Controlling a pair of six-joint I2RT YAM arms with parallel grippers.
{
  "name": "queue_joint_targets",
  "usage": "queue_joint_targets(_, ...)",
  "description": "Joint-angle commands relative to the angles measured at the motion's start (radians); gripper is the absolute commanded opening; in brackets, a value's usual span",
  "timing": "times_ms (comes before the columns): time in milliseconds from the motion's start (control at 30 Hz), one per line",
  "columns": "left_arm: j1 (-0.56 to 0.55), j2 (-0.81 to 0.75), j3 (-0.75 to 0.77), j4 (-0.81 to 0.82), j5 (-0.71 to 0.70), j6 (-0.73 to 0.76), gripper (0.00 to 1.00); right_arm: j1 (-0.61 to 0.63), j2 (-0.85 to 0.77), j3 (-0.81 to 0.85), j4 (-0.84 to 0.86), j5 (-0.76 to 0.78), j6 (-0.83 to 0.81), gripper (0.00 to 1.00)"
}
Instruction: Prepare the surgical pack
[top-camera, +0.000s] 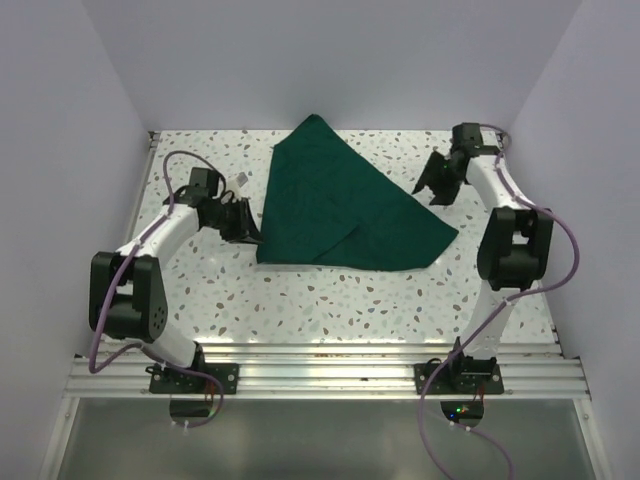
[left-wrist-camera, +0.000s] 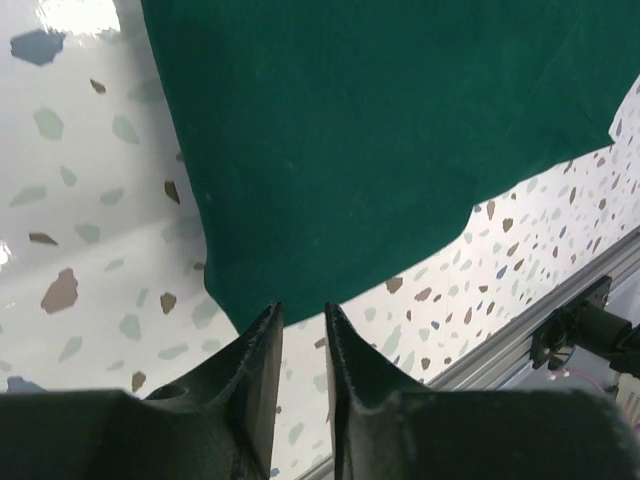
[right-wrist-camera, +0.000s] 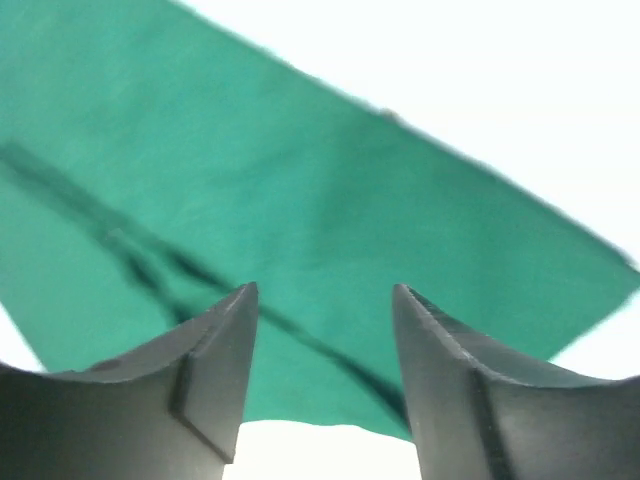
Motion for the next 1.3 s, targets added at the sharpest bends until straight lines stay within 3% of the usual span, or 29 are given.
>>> queue_joint_targets(0,0.008,0.068,0.069,0.08,0.02,-0.001,0.29,-0.073,-0.084,-0.082,-0.054,0.204,-0.045,0.64)
queue_joint_targets(200,0.007,0.08,0.094,0.072,0.029,0.008,0.34,-0.186,-0.111,-0.237,-0.022,0.151,-0.073,0.78)
queue_joint_targets(467,0.007,0.069,0.083,0.058,0.028,0.005,0.35,-0.195,-0.059,-0.288,0.067,0.089,-0.159,0.76)
queue_joint_targets(500,0.008,0.076,0.081,0.066,0.022,0.0,0.35,-0.195,-0.027,-0.277,0.081,0.069,-0.162,0.7)
queue_joint_targets(700,0.008,0.103,0.117,0.049,-0.006,0.0,0.36,-0.203,0.034,-0.245,0.077,0.075,-0.163,0.61)
queue_joint_targets(800,0.008,0.112,0.12,0.04,-0.018,0.0,0.36,-0.204,0.045,-0.243,0.087,0.075,-0.16,0.49)
queue_joint_targets(900,0.008,0.12,0.118,0.037,-0.017,-0.004,0.35,-0.204,0.039,-0.225,0.077,0.071,-0.175,0.22)
queue_joint_targets(933,0.008,0.116,0.12,0.035,-0.02,-0.004,0.35,-0.201,0.029,-0.219,0.077,0.063,-0.177,0.05)
queue_joint_targets(967,0.008,0.114,0.123,0.029,-0.041,0.0,0.35,-0.197,-0.003,-0.213,0.065,0.054,-0.172,0.0)
queue_joint_targets(1100,0.013,0.106,0.137,-0.004,-0.121,0.0,0.29,-0.122,-0.123,-0.1,0.032,0.008,-0.134,0.0)
queue_joint_targets(1267,0.063,0.109,0.146,-0.014,-0.173,0.002,0.27,0.156,-0.111,0.19,-0.073,0.014,-0.114,0.0)
